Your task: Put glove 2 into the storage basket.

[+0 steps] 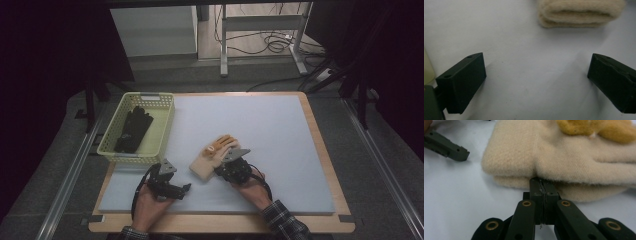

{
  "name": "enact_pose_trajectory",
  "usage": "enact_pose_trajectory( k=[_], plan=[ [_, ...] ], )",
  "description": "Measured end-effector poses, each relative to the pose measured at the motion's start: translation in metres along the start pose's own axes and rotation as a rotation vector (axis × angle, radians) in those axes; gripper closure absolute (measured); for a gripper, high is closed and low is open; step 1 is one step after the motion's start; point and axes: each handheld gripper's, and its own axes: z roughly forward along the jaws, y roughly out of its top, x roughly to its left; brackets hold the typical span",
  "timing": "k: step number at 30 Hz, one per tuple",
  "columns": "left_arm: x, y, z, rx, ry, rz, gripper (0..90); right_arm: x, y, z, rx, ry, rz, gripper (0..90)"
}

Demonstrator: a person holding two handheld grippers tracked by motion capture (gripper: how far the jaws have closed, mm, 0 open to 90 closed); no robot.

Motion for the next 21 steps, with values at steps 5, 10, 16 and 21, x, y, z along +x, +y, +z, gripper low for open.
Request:
enact_pose_trajectory(
  k=[5, 10, 16, 21],
  plan=[
    [0.0, 0.0, 0.0, 0.002, 0.0, 0.003, 2.0, 0.003, 0.002, 0.0, 0.007, -0.009, -0.024, 84.5],
    [0.0, 0.0, 0.0, 0.002, 0.0, 0.005, 2.0, 0.0, -0.001, -0.01, 0.001, -0.021, -0.031, 77.8],
    [0.0, 0.0, 0.0, 0.001, 0.001, 0.004, 2.0, -0.009, -0.006, -0.027, -0.012, -0.066, -0.017, 65.8],
    [0.0, 0.0, 0.0, 0.002, 0.0, 0.005, 2.0, -0.021, -0.014, -0.04, -0.011, -0.116, 0.005, 51.5]
  ],
)
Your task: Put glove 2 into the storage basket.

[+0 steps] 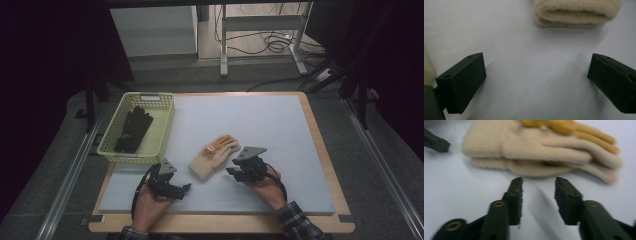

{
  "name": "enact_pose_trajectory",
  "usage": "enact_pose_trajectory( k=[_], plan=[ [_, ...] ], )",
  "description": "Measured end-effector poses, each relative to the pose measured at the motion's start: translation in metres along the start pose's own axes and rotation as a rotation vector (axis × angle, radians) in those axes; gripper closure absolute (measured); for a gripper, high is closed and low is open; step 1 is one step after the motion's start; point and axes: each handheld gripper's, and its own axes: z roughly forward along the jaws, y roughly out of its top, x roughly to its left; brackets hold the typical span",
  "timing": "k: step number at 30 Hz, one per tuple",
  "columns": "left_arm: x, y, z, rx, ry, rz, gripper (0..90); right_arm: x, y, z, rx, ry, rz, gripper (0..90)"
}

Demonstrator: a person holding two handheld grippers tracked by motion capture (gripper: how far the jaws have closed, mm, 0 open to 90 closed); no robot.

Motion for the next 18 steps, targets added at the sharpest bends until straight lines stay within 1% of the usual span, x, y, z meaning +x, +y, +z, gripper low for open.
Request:
enact_pose_trajectory(
  k=[4, 6, 10, 12, 15, 16, 18],
  plan=[
    [0.0, 0.0, 0.0, 0.0, -0.001, -0.003, 2.0, -0.011, -0.008, -0.009, 0.008, -0.032, 0.021, 35.7],
    [0.0, 0.0, 0.0, 0.0, -0.001, -0.003, 2.0, -0.017, -0.013, -0.012, 0.016, -0.031, 0.042, 27.5],
    [0.0, 0.0, 0.0, 0.0, -0.001, -0.003, 2.0, -0.024, -0.022, -0.018, 0.015, -0.055, 0.044, 14.8],
    [0.0, 0.0, 0.0, 0.0, -0.001, -0.003, 2.0, -0.027, -0.027, -0.021, 0.021, -0.088, 0.047, 9.0],
    [0.0, 0.0, 0.0, 0.0, -0.001, -0.003, 2.0, -0.031, -0.033, -0.023, 0.052, -0.107, 0.038, 2.0],
    [0.0, 0.0, 0.0, 0.0, 0.0, -0.003, 2.0, -0.032, -0.035, -0.024, 0.057, -0.114, 0.033, 0.7],
    [0.0, 0.0, 0.0, 0.0, 0.0, -0.002, 2.0, -0.034, -0.039, -0.025, 0.057, -0.123, 0.04, 0.0]
  ],
)
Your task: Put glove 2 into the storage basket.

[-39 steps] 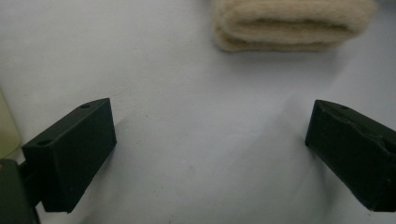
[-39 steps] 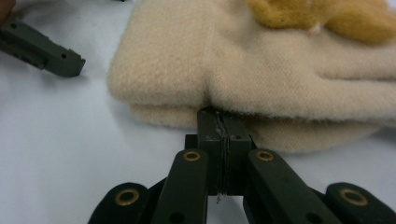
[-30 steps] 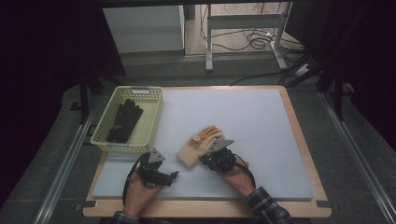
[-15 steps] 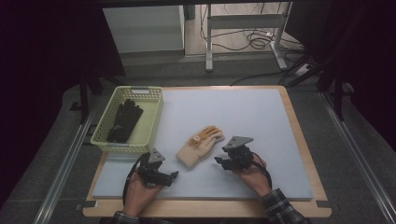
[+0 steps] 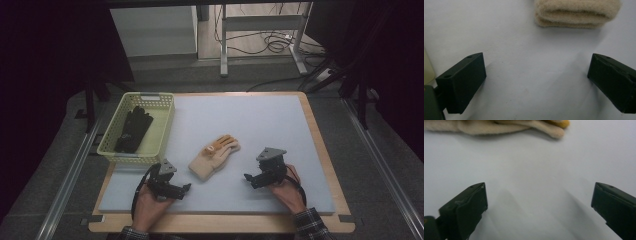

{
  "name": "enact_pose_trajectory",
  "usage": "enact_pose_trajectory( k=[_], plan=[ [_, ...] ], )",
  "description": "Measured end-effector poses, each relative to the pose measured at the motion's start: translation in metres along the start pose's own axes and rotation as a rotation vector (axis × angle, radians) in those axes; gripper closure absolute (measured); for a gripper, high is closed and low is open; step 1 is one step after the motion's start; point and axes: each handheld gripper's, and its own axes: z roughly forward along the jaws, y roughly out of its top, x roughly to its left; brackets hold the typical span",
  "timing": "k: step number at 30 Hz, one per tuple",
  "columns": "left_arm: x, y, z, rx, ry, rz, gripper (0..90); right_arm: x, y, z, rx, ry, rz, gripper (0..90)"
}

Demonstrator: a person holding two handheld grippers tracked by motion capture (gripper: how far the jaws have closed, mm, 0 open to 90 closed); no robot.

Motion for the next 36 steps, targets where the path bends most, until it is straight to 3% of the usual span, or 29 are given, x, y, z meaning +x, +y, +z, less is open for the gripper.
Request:
enact_pose_trajectory(
  k=[5, 10, 30, 36],
  plan=[
    [0.0, 0.0, 0.0, -0.003, 0.0, -0.003, 2.0, -0.004, -0.007, 0.001, 0.007, -0.002, 0.026, 0.0],
    [0.0, 0.0, 0.0, -0.004, 0.001, -0.004, 2.0, -0.008, -0.007, 0.004, 0.022, 0.03, 0.059, 0.0],
    [0.0, 0.002, 0.0, 0.012, -0.006, 0.004, 2.4, -0.007, -0.008, 0.003, 0.019, 0.027, 0.051, 0.0],
    [-0.004, 0.014, -0.001, 0.017, -0.059, 0.007, 0.8, -0.007, -0.008, 0.003, 0.019, 0.026, 0.051, 0.0]
  ],
)
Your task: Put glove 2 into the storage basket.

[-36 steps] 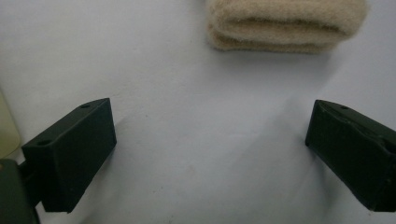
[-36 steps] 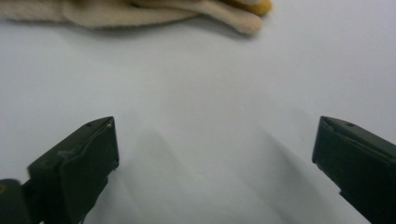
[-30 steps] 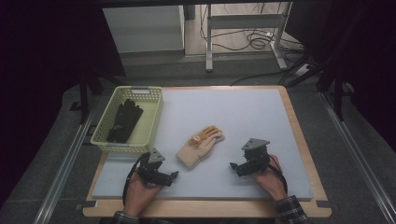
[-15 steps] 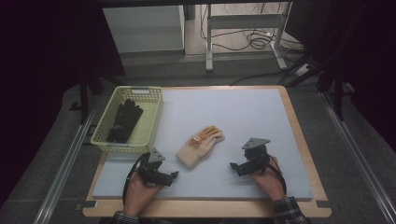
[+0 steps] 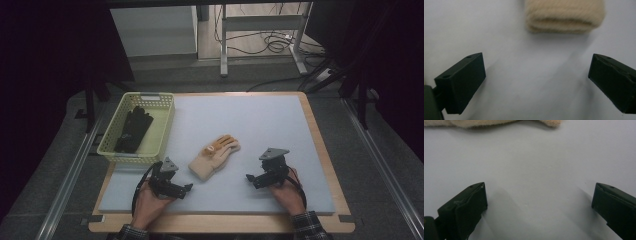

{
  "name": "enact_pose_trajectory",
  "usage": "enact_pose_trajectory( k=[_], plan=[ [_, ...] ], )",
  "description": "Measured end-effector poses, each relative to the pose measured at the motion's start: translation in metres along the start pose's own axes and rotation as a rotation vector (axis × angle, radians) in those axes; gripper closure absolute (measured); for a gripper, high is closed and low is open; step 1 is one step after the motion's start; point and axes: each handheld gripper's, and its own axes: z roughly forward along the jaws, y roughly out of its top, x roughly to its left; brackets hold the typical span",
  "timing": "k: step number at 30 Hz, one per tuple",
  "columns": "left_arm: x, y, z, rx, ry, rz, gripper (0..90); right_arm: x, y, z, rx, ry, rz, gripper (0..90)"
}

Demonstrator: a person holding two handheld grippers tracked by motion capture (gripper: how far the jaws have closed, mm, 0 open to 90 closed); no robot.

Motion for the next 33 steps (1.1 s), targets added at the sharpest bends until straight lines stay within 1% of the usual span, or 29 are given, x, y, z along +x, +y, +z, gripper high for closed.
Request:
enact_pose_trajectory(
  k=[4, 6, 9, 11, 12, 15, 18, 21, 23, 25, 29, 33],
  plan=[
    [-0.005, 0.017, -0.001, 0.009, -0.01, 0.032, 0.0, 0.0, 0.0, 0.0, -0.004, -0.002, -0.005, 0.0],
    [-0.006, 0.026, -0.001, 0.009, -0.018, 0.033, 0.0, 0.0, 0.0, 0.0, -0.006, -0.001, -0.004, 0.1],
    [-0.004, 0.039, 0.002, 0.008, -0.051, 0.023, 0.0, 0.0, 0.0, 0.0, -0.007, 0.0, -0.003, 0.3],
    [-0.004, 0.042, 0.003, 0.01, -0.054, 0.023, 0.0, 0.0, 0.0, 0.0, -0.006, 0.001, -0.001, 0.4],
    [-0.005, 0.049, 0.007, 0.014, -0.06, 0.026, 0.0, 0.0, 0.0, 0.0, -0.004, 0.001, -0.004, 0.5],
    [-0.007, 0.062, 0.015, 0.014, -0.071, 0.03, 0.0, 0.0, 0.0, 0.0, -0.004, 0.002, -0.004, 0.5],
    [-0.01, 0.073, 0.024, 0.038, -0.062, 0.061, 0.0, 0.0, 0.0, 0.0, -0.006, 0.001, -0.002, 0.6],
    [-0.013, 0.084, 0.037, 0.061, -0.058, 0.077, 0.0, 0.0, 0.0, 0.0, -0.007, 0.002, -0.002, 0.7],
    [-0.013, 0.09, 0.045, 0.069, -0.059, 0.077, 0.1, 0.0, 0.0, 0.0, -0.006, 0.001, -0.005, 0.8],
    [-0.012, 0.095, 0.051, 0.079, -0.067, 0.075, 0.2, 0.0, 0.0, 0.0, -0.005, 0.002, -0.006, 0.9],
    [-0.012, 0.102, 0.066, 0.108, -0.058, 0.081, 0.3, 0.0, 0.0, 0.0, -0.008, 0.003, -0.006, 1.2],
    [-0.01, 0.104, 0.079, 0.139, -0.054, 0.067, 1.0, 0.0, 0.0, 0.0, -0.007, 0.004, -0.006, 1.3]
  ],
)
